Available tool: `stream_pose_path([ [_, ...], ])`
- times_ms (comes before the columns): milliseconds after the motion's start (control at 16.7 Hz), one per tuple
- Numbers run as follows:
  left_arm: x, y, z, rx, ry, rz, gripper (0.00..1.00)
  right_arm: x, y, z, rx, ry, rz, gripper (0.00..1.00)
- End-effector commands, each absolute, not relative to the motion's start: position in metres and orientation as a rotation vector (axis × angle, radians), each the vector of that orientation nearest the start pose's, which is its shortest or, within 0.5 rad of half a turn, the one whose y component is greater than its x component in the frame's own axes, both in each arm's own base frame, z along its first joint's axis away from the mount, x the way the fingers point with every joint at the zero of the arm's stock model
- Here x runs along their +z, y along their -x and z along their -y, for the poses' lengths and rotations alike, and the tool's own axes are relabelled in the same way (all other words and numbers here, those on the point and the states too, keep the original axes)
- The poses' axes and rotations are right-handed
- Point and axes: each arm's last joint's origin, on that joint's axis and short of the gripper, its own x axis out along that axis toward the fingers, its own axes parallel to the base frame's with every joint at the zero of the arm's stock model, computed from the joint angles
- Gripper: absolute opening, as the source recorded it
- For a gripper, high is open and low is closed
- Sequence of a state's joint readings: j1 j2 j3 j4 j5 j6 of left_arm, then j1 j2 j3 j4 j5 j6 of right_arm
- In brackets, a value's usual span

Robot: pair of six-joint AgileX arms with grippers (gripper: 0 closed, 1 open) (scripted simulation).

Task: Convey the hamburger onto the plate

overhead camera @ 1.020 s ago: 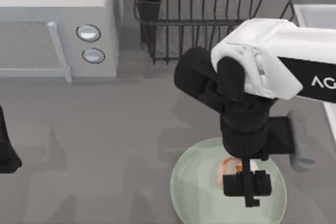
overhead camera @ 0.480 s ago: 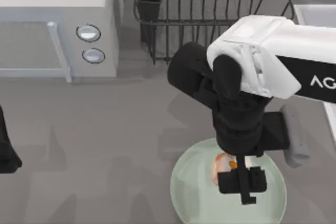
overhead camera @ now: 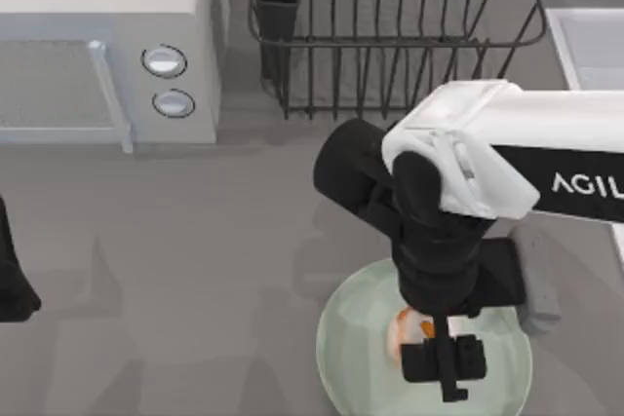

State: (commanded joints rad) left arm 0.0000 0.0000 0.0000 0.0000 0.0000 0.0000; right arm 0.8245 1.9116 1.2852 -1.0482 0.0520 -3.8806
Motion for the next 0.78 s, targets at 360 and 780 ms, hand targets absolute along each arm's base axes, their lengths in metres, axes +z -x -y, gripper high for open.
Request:
stream_pose_path([
  [360,0.1600,-0.1057,0.0012,0.000,0.000,0.000,1.00,0.1524,-0.2283,-0.2480,-1.280,-1.115,-1.146,0.08],
  [780,0.1600,-0.1057,0.0012,0.000,0.000,0.000,1.00,0.1524,-0.2283,-0.2480,-1.280,-1.115,-1.146,0.60],
])
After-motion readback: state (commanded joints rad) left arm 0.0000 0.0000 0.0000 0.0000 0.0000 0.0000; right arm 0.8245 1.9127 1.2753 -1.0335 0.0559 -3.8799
